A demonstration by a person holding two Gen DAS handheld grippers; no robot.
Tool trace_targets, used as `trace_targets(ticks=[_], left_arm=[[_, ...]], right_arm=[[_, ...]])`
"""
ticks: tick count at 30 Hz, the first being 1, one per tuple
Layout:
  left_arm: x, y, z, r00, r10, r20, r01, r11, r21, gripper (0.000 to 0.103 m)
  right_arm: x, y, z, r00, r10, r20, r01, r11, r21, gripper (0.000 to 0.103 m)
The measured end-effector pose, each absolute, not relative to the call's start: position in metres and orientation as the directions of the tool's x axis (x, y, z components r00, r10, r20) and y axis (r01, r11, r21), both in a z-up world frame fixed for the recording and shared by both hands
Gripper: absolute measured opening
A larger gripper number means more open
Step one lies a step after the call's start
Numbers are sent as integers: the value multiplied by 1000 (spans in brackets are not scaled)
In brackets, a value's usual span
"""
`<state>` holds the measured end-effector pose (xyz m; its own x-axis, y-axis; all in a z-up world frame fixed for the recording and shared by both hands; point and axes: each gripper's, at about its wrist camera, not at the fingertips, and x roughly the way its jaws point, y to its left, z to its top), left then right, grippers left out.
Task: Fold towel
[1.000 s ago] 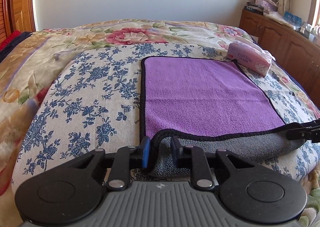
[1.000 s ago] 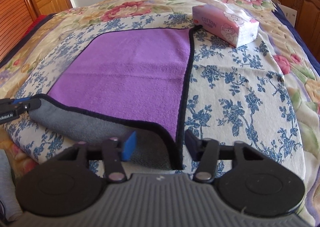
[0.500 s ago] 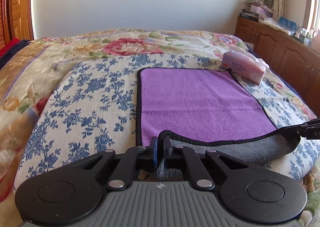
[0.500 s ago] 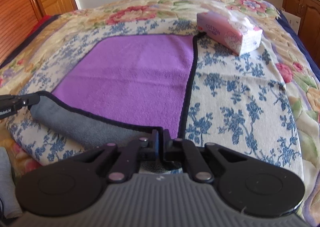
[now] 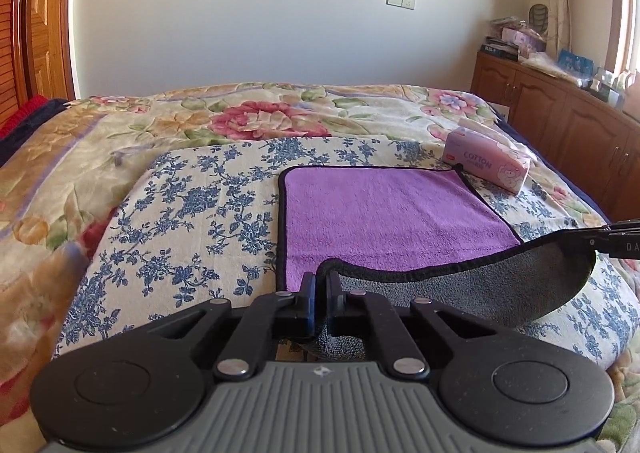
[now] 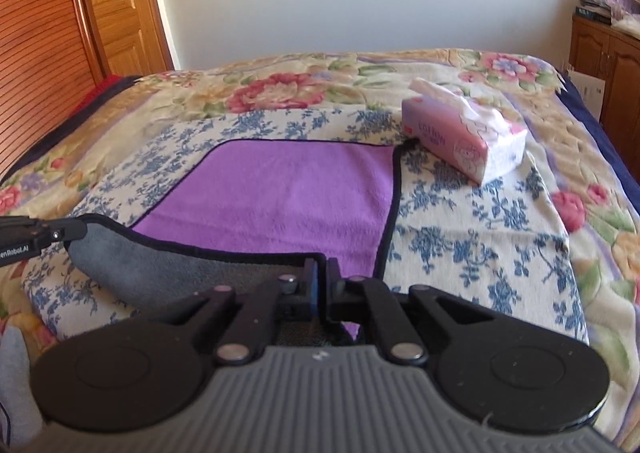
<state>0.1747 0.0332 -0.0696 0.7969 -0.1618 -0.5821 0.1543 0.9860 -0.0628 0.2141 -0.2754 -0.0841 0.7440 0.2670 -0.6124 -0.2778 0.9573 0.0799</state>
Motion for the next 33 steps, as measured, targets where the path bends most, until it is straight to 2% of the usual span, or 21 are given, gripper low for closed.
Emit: trace_targets(ticks=[33], left_arm=[[224,25,-57,831,-145,-536,155,988,-26,6]], right_arm=[[253,-267,-74,823,276,-496,-326,945,-15,4]])
